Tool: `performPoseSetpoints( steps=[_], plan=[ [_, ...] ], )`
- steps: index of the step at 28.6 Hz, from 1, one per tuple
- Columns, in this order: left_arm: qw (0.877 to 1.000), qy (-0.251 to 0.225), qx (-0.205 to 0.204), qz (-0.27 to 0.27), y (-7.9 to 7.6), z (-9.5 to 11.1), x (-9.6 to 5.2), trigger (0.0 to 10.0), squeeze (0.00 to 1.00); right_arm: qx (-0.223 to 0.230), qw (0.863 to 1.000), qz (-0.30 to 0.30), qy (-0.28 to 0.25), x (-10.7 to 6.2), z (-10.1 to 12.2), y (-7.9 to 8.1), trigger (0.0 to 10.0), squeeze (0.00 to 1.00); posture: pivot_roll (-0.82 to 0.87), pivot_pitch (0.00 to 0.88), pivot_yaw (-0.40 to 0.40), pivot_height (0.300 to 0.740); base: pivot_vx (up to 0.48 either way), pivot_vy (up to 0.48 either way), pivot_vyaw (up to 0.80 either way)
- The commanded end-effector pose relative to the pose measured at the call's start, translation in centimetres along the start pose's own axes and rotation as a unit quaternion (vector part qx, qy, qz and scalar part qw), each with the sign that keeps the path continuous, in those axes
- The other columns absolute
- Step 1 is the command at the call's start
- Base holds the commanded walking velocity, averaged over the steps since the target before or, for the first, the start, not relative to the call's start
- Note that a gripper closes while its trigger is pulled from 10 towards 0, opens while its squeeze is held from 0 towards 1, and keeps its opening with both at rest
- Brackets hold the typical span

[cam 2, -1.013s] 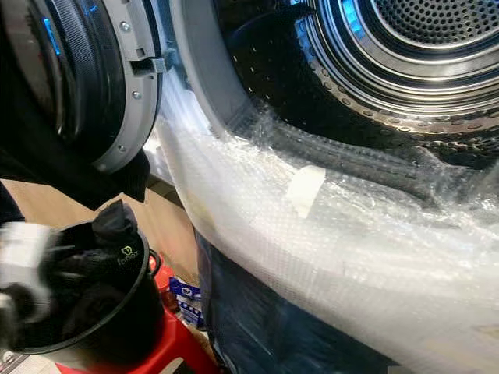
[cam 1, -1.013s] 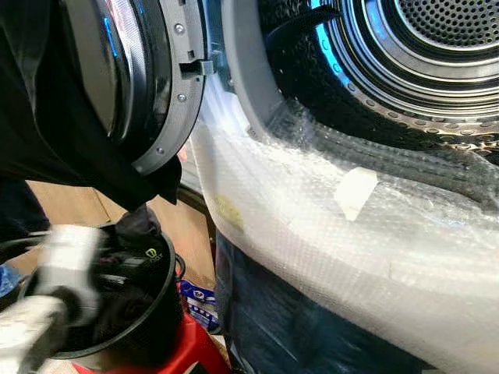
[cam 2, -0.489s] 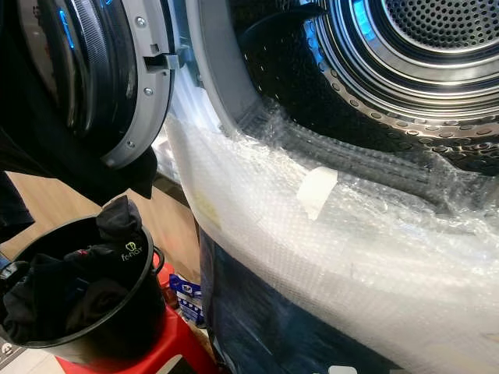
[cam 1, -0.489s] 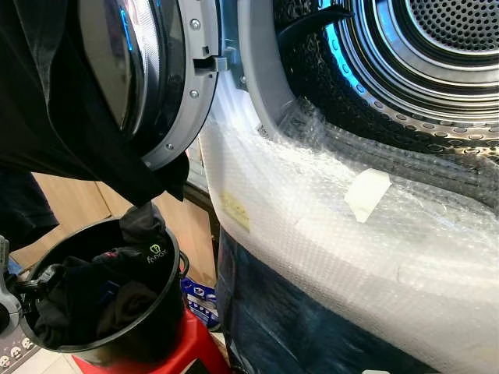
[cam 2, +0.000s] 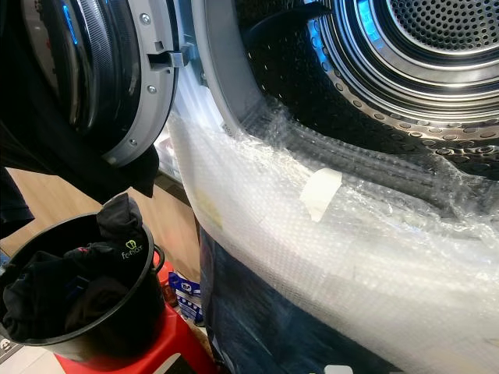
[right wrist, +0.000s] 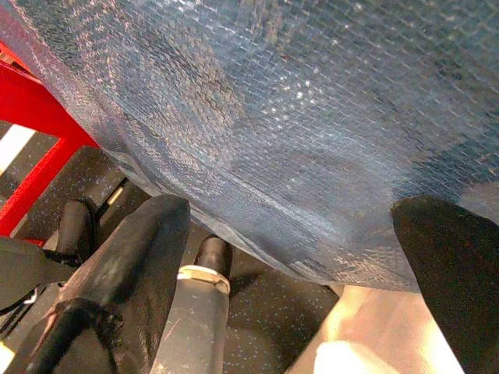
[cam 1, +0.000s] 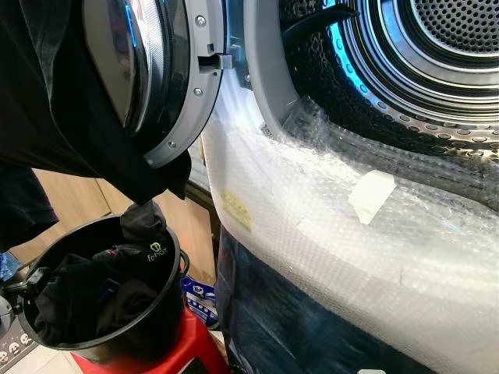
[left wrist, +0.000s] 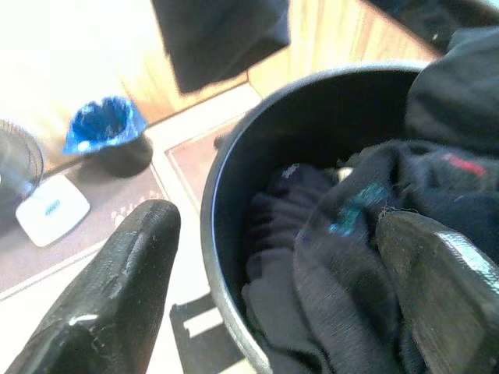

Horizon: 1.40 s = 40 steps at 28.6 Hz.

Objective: Clothes washing

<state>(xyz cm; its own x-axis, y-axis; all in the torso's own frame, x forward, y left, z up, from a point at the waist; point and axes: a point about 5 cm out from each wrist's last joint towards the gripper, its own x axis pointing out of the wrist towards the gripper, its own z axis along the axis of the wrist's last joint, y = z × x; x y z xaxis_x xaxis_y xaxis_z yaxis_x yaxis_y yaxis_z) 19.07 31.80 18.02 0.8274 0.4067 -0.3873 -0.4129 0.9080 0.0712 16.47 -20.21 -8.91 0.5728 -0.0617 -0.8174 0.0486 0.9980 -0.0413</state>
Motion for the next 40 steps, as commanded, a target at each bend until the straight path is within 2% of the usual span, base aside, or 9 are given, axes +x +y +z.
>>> performPoseSetpoints(
  steps=[1,2,3,5,7,15,22,35,40],
  plan=[
    [1.0,0.001,0.011,-0.009,-0.3,0.0,0.5,10.0,0.35,0.0,1.0,0.0,-0.001,0.1,0.2,-0.1,10.0,0.0,0.32,0.048,-0.029,0.74,0.0,0.0,0.0],
    [1.0,-0.004,0.018,-0.022,-0.8,0.1,0.8,10.0,0.0,-0.001,1.0,0.0,-0.001,0.1,0.2,-0.1,10.0,0.0,0.32,0.048,-0.031,0.74,0.0,0.0,0.0],
    [0.999,-0.008,0.023,-0.031,-1.1,0.2,1.0,10.0,0.0,-0.002,1.0,0.0,-0.001,0.1,0.2,-0.1,10.0,0.0,0.32,0.048,-0.031,0.74,0.0,0.0,0.0],
    [0.995,-0.026,0.041,-0.083,-2.7,1.0,1.1,10.0,0.0,-0.006,1.0,0.004,-0.001,0.1,0.2,0.1,10.0,0.0,0.31,0.046,-0.03,0.74,0.0,0.0,0.0],
    [0.992,-0.036,0.052,-0.11,-3.4,1.5,1.2,10.0,0.0,-0.006,1.0,0.005,-0.002,0.1,0.2,0.2,10.0,0.0,0.31,0.046,-0.03,0.74,0.0,0.0,0.0],
    [0.987,-0.03,0.075,-0.141,-4.2,1.7,1.7,10.0,0.0,0.0,1.0,0.003,-0.006,0.0,0.2,0.2,10.0,0.0,0.28,0.053,-0.011,0.74,0.0,0.0,0.0],
    [0.985,-0.004,0.078,-0.155,-4.8,0.4,2.1,10.0,0.0,-0.002,1.0,0.01,-0.004,0.0,-0.1,0.5,10.0,0.0,0.26,0.037,-0.005,0.74,0.0,0.0,0.0],
    [0.984,0.026,0.077,-0.158,-5.5,-0.8,2.7,10.0,0.0,-0.011,1.0,0.012,-0.005,0.0,0.0,0.4,10.0,0.0,0.24,0.009,-0.003,0.74,0.0,0.0,0.0],
    [0.987,0.057,0.072,-0.135,-5.2,-2.1,3.0,10.0,0.0,-0.022,1.0,0.015,-0.004,0.0,0.0,0.5,10.0,0.0,0.24,0.0,-0.004,0.74,0.0,0.0,0.0]
  ],
)
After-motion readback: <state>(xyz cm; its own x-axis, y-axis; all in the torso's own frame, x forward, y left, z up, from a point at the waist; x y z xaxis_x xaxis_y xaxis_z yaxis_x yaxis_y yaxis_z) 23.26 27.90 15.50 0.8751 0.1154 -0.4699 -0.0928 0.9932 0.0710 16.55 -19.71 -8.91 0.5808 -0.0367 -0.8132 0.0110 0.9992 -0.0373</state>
